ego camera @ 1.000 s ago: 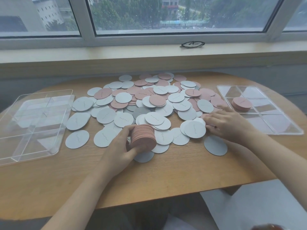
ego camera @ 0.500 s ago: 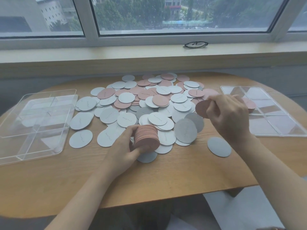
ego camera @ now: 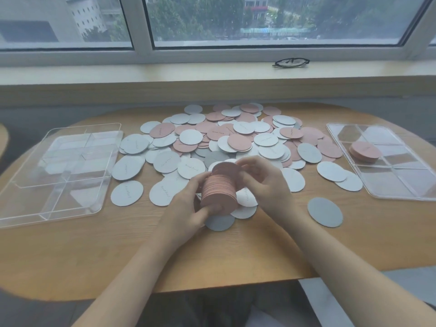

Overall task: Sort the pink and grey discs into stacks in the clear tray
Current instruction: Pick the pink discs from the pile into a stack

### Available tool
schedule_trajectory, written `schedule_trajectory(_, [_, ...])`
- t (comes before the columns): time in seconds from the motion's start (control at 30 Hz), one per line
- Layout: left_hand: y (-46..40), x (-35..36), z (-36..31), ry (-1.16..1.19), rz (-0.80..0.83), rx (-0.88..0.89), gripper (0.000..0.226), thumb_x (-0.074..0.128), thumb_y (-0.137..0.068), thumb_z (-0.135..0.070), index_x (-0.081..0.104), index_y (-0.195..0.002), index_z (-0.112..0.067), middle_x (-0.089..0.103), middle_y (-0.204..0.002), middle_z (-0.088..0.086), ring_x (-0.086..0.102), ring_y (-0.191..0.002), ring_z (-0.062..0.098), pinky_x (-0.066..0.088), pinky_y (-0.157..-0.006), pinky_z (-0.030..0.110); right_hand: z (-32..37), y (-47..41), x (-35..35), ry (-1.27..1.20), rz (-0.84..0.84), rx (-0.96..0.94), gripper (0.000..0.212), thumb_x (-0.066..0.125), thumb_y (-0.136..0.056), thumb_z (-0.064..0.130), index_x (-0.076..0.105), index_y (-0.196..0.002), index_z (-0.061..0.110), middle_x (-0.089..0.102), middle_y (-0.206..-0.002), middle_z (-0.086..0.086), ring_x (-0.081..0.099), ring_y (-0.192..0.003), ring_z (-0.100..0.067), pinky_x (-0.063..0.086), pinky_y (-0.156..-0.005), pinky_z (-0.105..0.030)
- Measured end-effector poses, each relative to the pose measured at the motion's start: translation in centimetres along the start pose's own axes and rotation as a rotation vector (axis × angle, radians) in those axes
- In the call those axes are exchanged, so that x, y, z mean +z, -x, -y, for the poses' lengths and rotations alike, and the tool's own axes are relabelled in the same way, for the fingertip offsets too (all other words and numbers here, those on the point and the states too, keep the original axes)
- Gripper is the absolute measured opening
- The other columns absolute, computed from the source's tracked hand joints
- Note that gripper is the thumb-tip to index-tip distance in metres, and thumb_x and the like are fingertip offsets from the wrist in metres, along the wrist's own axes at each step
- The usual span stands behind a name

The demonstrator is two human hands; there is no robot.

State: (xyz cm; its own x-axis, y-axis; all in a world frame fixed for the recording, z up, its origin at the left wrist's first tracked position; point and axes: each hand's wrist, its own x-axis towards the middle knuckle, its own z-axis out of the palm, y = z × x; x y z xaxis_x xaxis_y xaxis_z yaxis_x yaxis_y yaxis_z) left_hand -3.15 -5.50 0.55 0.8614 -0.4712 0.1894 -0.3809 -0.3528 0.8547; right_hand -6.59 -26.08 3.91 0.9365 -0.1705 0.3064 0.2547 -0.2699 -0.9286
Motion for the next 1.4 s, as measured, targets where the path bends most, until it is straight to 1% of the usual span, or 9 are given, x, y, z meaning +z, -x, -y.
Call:
schedule_trajectory(0.17, [-0.2,0.1,0.2,-0.058,-0.022,0.017,0.076,0.082,-0.082,-0.022,0.042,-0.146,-0.032,0.059,-0.126,-0.02,0.058,-0.109,0.001,0.044,-0.085,0.011,-1.0,0.6,0.4,0.064,0.183,0.016,0.03,0.052,-0.1,0.016,0.062,-0.127,0.026,0.069,-0.119,0.011,0.064,-0.111,-0.013,0.049,-0.098,-0.032])
schedule_trajectory(0.3, [-0.1,0.1,0.3,-0.109,-0.013,0.045,0.073,0.076,-0.08,-0.039,0.043,-0.144,-0.026,0.055,-0.131,-0.015,0.055,-0.118,0.008,0.045,-0.093,0.018,-1.8,1.4,0.7,0.388,0.323,-0.084,0.053,0.042,-0.099,0.048,0.042,-0.147,0.026,0.054,-0.14,0.011,0.041,-0.131,-0.001,0.027,-0.112,-0.023])
schedule_trajectory(0.43, [0.1,0.1,0.3,-0.175,-0.006,0.047,0.066,0.073,-0.08,-0.046,0.044,-0.138,-0.031,0.056,-0.126,-0.016,0.053,-0.112,0.007,0.043,-0.092,0.022,-2.3,1.2,0.4,0.667,0.349,-0.212,0.076,0.02,-0.094,0.07,0.029,-0.154,0.025,0.052,-0.135,0.008,0.036,-0.129,-0.007,0.015,-0.111,-0.021])
schedule_trajectory(0.53, [0.3,0.1,-0.3,-0.116,0.019,0.036,0.055,0.073,-0.08,-0.045,0.049,-0.128,-0.034,0.061,-0.116,-0.021,0.058,-0.097,0.005,0.042,-0.08,0.016,-2.3,0.2,-1.2,0.562,0.33,-0.222,0.066,0.029,-0.096,0.063,0.044,-0.147,0.024,0.056,-0.129,0.01,0.043,-0.123,-0.003,0.022,-0.108,-0.02])
schedule_trajectory(0.6, [0.3,0.0,-0.4,-0.086,0.022,0.021,0.054,0.077,-0.08,-0.042,0.052,-0.127,-0.035,0.064,-0.113,-0.023,0.059,-0.093,0.003,0.042,-0.076,0.014,-3.1,-1.3,-3.4,0.457,0.108,-0.15,0.052,0.045,-0.096,0.05,0.058,-0.135,0.018,0.064,-0.119,0.004,0.053,-0.112,-0.002,0.034,-0.1,-0.016])
schedule_trajectory(0.73, [0.2,0.0,-0.5,-0.048,0.007,0.003,0.058,0.078,-0.078,-0.04,0.051,-0.129,-0.038,0.065,-0.116,-0.022,0.063,-0.095,0.012,0.051,-0.083,0.034,-5.8,-4.9,-9.0,0.823,-0.215,0.081,0.044,0.058,-0.089,0.041,0.064,-0.123,0.013,0.062,-0.121,-0.008,0.055,-0.115,-0.028,0.041,-0.1,-0.047])
schedule_trajectory(0.9, [0.2,-0.1,-0.5,-0.04,0.0,-0.001,0.057,0.076,-0.077,-0.042,0.051,-0.128,-0.04,0.066,-0.116,-0.019,0.064,-0.097,0.018,0.052,-0.087,0.044,-7.1,-6.7,-12.0,1.095,-0.011,0.257,0.059,0.063,-0.088,0.046,0.049,-0.141,0.025,0.041,-0.149,0.001,0.034,-0.138,-0.023,0.023,-0.112,-0.046])
schedule_trajectory(1.13, [0.2,-0.2,-0.5,-0.042,0.011,-0.024,0.056,0.076,-0.077,-0.041,0.05,-0.127,-0.043,0.067,-0.115,-0.018,0.065,-0.094,0.018,0.052,-0.087,0.046,-6.8,-9.1,-13.7,1.204,0.264,0.332,0.083,0.056,-0.079,0.068,0.033,-0.15,0.03,0.021,-0.161,0.008,0.02,-0.146,-0.023,0.012,-0.118,-0.052])
schedule_trajectory(1.4, [0.2,-0.2,-0.5,-0.025,0.014,-0.032,0.056,0.077,-0.077,-0.04,0.05,-0.127,-0.043,0.067,-0.115,-0.017,0.066,-0.09,0.019,0.053,-0.085,0.048,-5.6,-9.2,-13.3,1.217,0.251,0.255,0.082,0.073,-0.075,0.06,0.043,-0.144,0.029,0.037,-0.147,0.003,0.028,-0.136,-0.027,0.018,-0.113,-0.048])
